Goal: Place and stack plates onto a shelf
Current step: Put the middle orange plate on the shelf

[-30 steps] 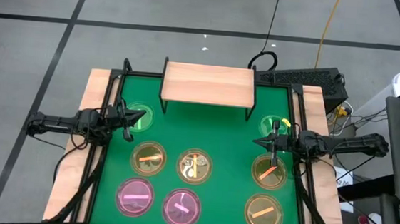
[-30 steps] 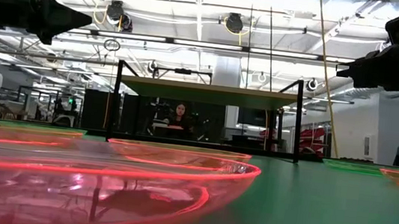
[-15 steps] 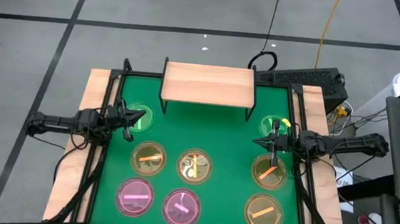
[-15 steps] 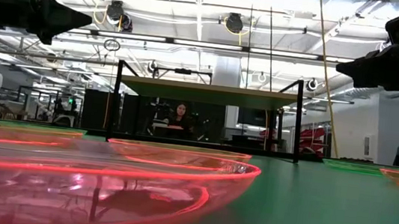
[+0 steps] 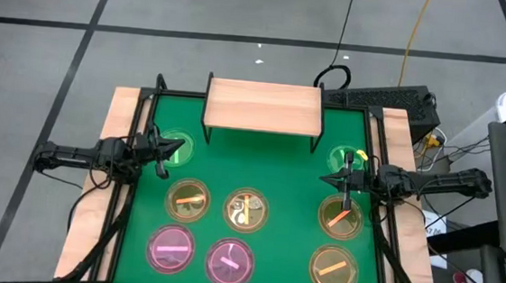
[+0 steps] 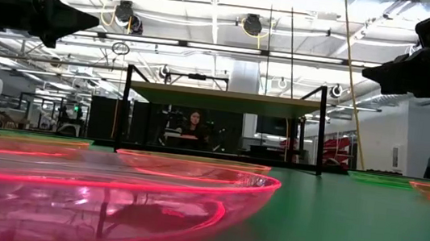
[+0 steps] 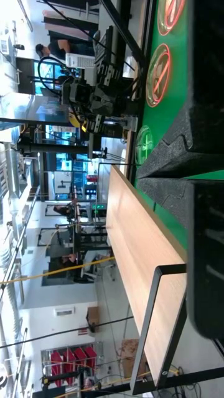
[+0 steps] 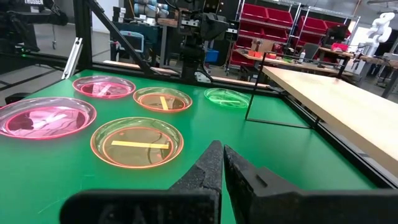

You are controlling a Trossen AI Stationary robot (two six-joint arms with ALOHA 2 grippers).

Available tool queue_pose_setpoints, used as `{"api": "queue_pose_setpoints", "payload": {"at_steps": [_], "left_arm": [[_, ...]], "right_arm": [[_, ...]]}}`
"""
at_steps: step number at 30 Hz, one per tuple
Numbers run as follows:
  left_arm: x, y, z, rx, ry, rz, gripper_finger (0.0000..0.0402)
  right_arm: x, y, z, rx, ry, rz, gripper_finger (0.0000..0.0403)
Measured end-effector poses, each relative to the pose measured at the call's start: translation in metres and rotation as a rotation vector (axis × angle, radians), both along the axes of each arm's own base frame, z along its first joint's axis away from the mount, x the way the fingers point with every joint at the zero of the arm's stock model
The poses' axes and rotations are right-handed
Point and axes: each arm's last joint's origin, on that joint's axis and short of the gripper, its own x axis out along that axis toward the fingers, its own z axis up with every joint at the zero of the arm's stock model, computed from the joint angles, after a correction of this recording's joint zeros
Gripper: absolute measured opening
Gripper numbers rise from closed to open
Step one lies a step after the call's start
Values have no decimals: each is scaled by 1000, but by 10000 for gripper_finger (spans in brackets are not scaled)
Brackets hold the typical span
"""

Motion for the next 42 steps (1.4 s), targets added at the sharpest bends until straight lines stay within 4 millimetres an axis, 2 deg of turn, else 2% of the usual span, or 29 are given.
{"api": "queue_pose_setpoints", "payload": {"at_steps": [10,15,24,27,32,37,42], "left_arm": [[0,0,0,0,0,0,1],[0,0,0,0,0,0,1],[0,0,0,0,0,0,1],[0,0,0,0,1,0,1],[0,0,0,0,0,0,1],[0,0,0,-1,0,3,1],[0,0,0,-1,0,2,1]], "right_arm": [[0,0,3,6,-34,0,0],[0,0,7,62,-70,-1,0],[-4,0,35,350,-373,38,0],[-1,1,28,367,-269,54,0],[4,2,56,344,-166,61,0],[18,6,49,274,-28,103,0],[32,9,34,176,107,94,0]]}}
